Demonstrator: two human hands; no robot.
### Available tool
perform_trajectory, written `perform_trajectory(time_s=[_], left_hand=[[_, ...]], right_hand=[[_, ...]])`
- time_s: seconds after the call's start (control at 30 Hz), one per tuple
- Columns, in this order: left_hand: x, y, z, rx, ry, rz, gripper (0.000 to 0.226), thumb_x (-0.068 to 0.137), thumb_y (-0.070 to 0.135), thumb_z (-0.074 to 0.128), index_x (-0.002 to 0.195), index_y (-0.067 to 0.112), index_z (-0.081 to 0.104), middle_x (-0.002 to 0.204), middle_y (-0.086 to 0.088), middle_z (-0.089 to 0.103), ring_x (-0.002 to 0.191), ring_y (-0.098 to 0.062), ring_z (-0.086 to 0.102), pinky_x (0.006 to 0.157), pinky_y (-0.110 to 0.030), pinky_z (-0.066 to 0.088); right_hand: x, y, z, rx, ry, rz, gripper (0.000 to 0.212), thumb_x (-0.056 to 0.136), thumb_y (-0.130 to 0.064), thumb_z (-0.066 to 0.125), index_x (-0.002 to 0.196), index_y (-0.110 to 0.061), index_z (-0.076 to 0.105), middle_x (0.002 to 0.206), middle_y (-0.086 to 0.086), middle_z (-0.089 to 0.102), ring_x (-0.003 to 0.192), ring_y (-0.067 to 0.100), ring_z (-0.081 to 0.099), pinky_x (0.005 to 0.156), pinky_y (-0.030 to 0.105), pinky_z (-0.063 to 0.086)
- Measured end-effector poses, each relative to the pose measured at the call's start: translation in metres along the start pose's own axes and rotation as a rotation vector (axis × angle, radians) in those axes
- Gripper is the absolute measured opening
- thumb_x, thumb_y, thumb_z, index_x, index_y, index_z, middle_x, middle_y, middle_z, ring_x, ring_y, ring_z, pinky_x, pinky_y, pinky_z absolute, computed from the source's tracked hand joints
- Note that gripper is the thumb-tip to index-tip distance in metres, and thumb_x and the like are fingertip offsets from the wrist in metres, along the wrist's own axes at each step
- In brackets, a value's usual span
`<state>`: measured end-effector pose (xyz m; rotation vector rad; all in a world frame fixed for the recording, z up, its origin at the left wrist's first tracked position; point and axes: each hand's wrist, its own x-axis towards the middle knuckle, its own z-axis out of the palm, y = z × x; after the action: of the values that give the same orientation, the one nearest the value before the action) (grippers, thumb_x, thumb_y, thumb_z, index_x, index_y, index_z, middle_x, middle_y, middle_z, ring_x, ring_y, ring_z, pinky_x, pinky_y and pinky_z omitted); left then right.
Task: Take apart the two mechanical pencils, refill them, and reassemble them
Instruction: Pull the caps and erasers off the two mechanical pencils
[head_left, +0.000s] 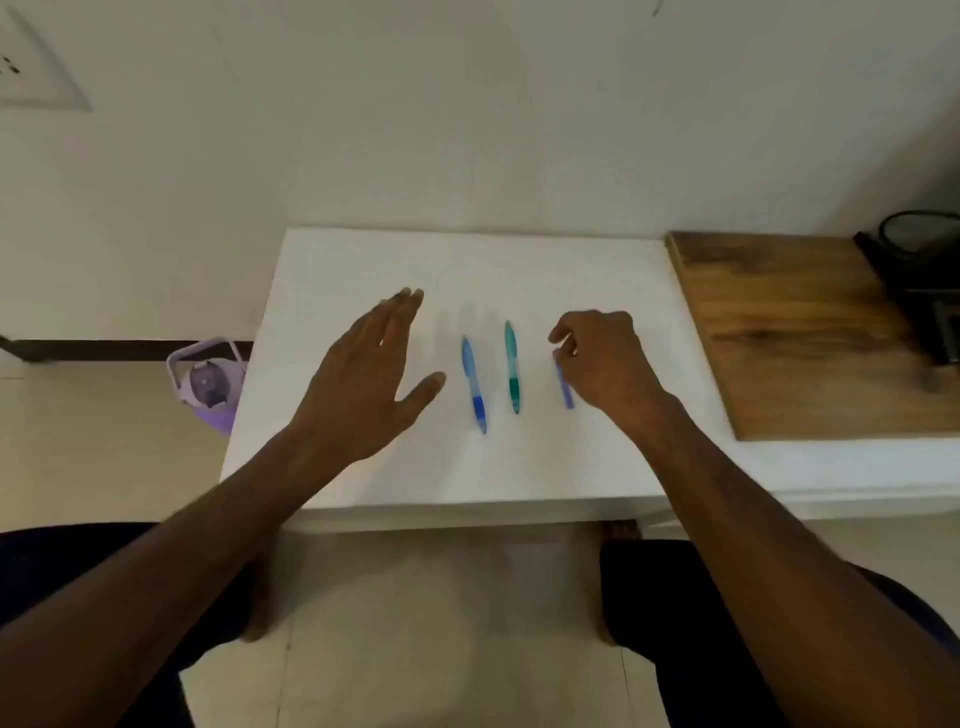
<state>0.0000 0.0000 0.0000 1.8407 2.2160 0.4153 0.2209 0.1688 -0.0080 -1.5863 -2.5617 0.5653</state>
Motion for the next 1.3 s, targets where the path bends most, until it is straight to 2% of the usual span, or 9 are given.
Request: perform_trajectory(time_s=[0.1, 0.23, 0.47, 0.6, 0.77, 0.93, 1.07, 1.13, 1.3], left_hand=[[0.02, 0.001, 0.008, -0.029, 0.017, 0.004, 0.086, 0.102, 0.054, 0.052, 0.168, 0.02, 0.01, 0.174, -0.002, 0.023, 0.156, -0.024, 0.033, 0.123, -0.043, 0.035], [0.03, 0.001, 0.025, 0.027, -0.118, -0.007, 0.093, 0.101, 0.058, 0.052, 0.168, 0.024, -0.002, 0.177, -0.001, 0.002, 0.161, -0.026, 0.019, 0.126, -0.044, 0.027], [0.033, 0.006, 0.024, 0.02, -0.099, -0.015, 0.073, 0.1, 0.056, 0.055, 0.161, 0.023, 0.032, 0.172, -0.002, 0.023, 0.155, -0.026, 0.031, 0.12, -0.045, 0.037], [0.03, 0.006, 0.026, 0.011, -0.142, -0.039, 0.063, 0.101, 0.055, 0.055, 0.154, 0.023, 0.045, 0.166, 0.001, 0.034, 0.15, -0.022, 0.038, 0.116, -0.041, 0.041], [0.028, 0.005, 0.029, -0.001, -0.12, -0.022, 0.056, 0.1, 0.056, 0.055, 0.147, 0.024, 0.054, 0.157, 0.003, 0.048, 0.142, -0.019, 0.048, 0.112, -0.037, 0.045], [0.03, 0.002, 0.027, -0.128, -0.06, -0.023, 0.045, 0.1, 0.05, 0.06, 0.138, 0.026, 0.061, 0.143, 0.007, 0.06, 0.13, -0.015, 0.057, 0.109, -0.036, 0.047], [0.034, 0.011, 0.028, -0.445, -0.023, -0.036, 0.026, 0.101, 0.039, 0.064, 0.125, 0.028, 0.069, 0.114, 0.017, 0.072, 0.096, -0.001, 0.071, 0.085, -0.013, 0.055], [0.036, 0.018, 0.028, -0.539, -0.019, -0.043, 0.022, 0.103, 0.037, 0.063, 0.122, 0.031, 0.07, 0.104, 0.018, 0.075, 0.086, 0.002, 0.074, 0.076, -0.007, 0.053], [0.041, 0.028, 0.028, -0.705, 0.076, -0.144, 0.021, 0.101, 0.04, 0.066, 0.115, 0.029, 0.077, 0.096, 0.016, 0.078, 0.079, -0.003, 0.077, 0.071, -0.025, 0.064]], right_hand=[[0.002, 0.005, 0.007, -0.018, -0.036, 0.019, 0.017, 0.099, -0.025, 0.072, 0.114, -0.018, 0.071, 0.107, 0.01, 0.072, 0.084, 0.022, 0.075, 0.088, 0.035, 0.062], [0.001, 0.014, 0.019, -0.049, -0.039, 0.014, 0.019, 0.095, -0.029, 0.078, 0.106, -0.016, 0.071, 0.101, 0.005, 0.071, 0.079, 0.02, 0.073, 0.085, 0.035, 0.064], [-0.001, 0.015, 0.039, -0.138, 0.01, -0.023, 0.012, 0.095, -0.021, 0.074, 0.101, -0.014, 0.067, 0.094, 0.005, 0.068, 0.075, 0.019, 0.069, 0.076, 0.033, 0.063], [-0.003, 0.012, 0.041, -0.146, -0.029, 0.018, 0.035, 0.088, -0.026, 0.08, 0.114, -0.015, 0.06, 0.1, 0.006, 0.063, 0.074, 0.02, 0.067, 0.074, 0.035, 0.064], [-0.007, 0.01, 0.043, -0.233, -0.029, -0.039, 0.028, 0.089, -0.025, 0.071, 0.111, -0.013, 0.057, 0.089, 0.002, 0.055, 0.069, 0.017, 0.058, 0.057, 0.026, 0.045], [-0.001, 0.006, 0.025, 0.316, 0.016, 0.083, 0.015, 0.088, -0.028, 0.078, 0.088, -0.015, 0.071, 0.07, -0.002, 0.07, 0.061, 0.012, 0.066, 0.067, 0.022, 0.058], [-0.007, -0.012, 0.017, 0.882, -0.144, 0.186, 0.01, 0.097, -0.021, 0.071, 0.092, -0.016, 0.078, 0.081, 0.003, 0.08, 0.075, 0.022, 0.078, 0.07, 0.029, 0.065], [-0.01, -0.018, 0.02, 0.946, -0.209, 0.155, 0.009, 0.097, -0.019, 0.072, 0.098, -0.014, 0.079, 0.087, 0.007, 0.081, 0.081, 0.026, 0.079, 0.076, 0.034, 0.066], [-0.009, -0.026, 0.021, 0.853, -0.182, 0.072, 0.021, 0.092, -0.032, 0.079, 0.104, -0.015, 0.081, 0.084, -0.001, 0.082, 0.071, 0.013, 0.077, 0.073, 0.025, 0.065]])
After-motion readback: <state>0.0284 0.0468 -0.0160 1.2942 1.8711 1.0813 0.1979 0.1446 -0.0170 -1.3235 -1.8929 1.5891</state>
